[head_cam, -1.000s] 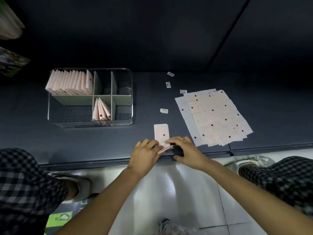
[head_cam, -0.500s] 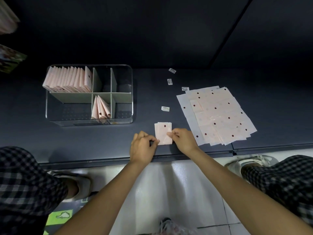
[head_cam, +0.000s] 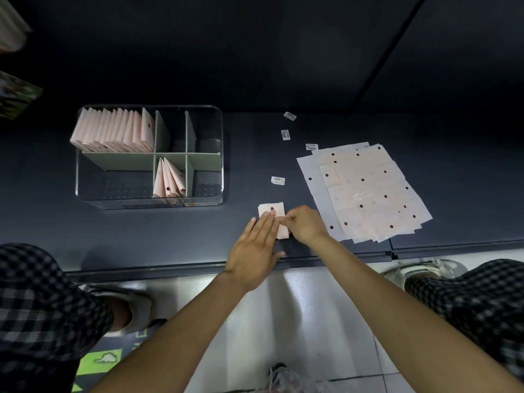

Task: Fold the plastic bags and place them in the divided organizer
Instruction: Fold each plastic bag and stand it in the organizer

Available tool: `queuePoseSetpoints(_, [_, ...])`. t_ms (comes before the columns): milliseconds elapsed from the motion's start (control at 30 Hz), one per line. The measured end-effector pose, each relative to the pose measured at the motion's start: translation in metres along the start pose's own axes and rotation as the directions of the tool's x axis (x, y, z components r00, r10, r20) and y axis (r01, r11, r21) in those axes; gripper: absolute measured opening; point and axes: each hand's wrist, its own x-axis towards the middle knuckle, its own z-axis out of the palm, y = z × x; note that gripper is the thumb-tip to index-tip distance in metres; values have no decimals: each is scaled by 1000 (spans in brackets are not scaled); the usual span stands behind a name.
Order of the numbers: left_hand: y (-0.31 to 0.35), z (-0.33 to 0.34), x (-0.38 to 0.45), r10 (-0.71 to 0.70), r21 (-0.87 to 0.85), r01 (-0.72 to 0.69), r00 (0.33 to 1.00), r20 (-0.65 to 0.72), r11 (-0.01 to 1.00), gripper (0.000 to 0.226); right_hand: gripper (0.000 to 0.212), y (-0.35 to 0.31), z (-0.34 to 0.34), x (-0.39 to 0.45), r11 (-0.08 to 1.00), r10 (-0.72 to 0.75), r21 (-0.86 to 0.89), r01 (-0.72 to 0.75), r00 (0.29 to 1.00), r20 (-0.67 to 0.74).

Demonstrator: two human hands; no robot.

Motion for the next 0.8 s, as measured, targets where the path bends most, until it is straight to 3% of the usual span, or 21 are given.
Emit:
queuePoseSetpoints(167, [-14, 6, -3, 3, 131, -20, 992, 128, 991, 79, 44, -4, -1, -6, 1000, 12, 22, -12, 1000, -2])
queuePoseSetpoints(233, [-13, 6, -3, 1, 141, -21, 990, 142, 990, 81, 32, -3, 5, -16, 995, -49, -94, 35, 988, -147])
queuePoseSetpoints(300, [-12, 5, -2, -7, 129, -12, 989, 149, 992, 81, 23, 5, 19, -32, 930, -272, -343, 134, 877, -395])
queuePoseSetpoints(333, [-12, 4, -2, -12, 117, -6, 989, 149, 993, 81, 26, 9, 26, -40, 873, -417, -436, 219, 798, -435])
queuePoseSetpoints(400, [-13, 4, -3, -11, 110, -6, 988, 153, 994, 79, 39, 26, 41, -52, 695, -669, -600, 395, 661, -340])
queuePoseSetpoints(433, [-13, 3, -3, -5, 110, -13, 988, 155, 994, 79, 45, 38, 47, -55, 609, -730, -665, 433, 635, -255])
queuePoseSetpoints(500, [-13, 4, -3, 0, 96, -16, 988, 156, 995, 81, 54, 58, 49, -60, 532, -734, -731, 428, 664, -145])
queuePoseSetpoints(567, [-17, 4, -2, 10, 84, -23, 987, 160, 996, 82, 57, 67, 44, -59, 510, -704, -761, 401, 703, -102])
queuePoseSetpoints(633, [-23, 2, -3, 34, 85, -50, 983, 178, 995, 82, 53, 65, 40, -58, 503, -709, -766, 401, 697, -102])
queuePoseSetpoints(800, [-32, -2, -4, 63, 0, -64, 981, 184, 998, 80, 23, 49, 27, -50, 587, -774, -637, 499, 578, -259])
